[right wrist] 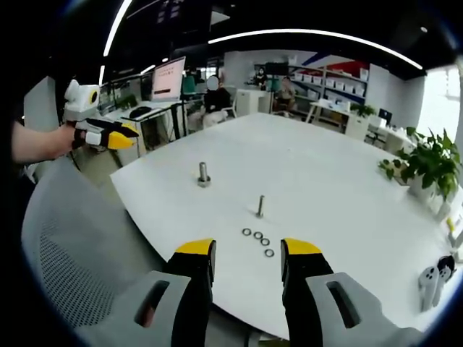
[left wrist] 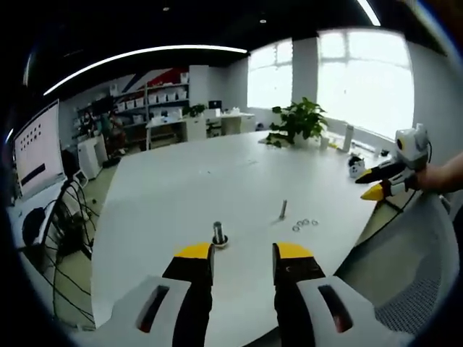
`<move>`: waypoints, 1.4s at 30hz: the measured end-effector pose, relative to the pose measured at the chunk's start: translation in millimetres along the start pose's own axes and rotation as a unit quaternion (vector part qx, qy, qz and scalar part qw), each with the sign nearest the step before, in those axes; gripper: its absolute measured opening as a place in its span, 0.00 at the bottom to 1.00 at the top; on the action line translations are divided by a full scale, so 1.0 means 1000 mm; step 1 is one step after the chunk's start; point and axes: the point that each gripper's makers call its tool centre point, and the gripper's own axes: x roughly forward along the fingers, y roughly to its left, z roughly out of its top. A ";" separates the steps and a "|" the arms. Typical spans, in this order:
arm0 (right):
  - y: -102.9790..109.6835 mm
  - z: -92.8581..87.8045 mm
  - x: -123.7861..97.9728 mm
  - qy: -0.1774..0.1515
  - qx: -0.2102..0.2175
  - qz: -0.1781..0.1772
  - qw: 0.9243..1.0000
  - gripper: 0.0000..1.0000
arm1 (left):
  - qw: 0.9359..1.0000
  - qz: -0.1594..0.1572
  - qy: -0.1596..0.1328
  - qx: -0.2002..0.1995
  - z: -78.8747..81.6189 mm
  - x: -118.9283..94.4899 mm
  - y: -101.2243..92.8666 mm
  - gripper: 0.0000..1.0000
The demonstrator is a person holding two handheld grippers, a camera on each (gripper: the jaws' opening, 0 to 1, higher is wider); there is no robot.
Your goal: Place the washer onto the threaded stud by aligning its center hole with the stud, sliding it down to the base, and recovering from edge contact or off-axis alignment until the washer reaches the visible bottom stop.
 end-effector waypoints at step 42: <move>-0.005 -0.027 0.007 0.086 -0.033 -0.021 0.996 0.40 | 0.998 -0.065 0.017 0.014 -0.007 0.007 -0.024 0.32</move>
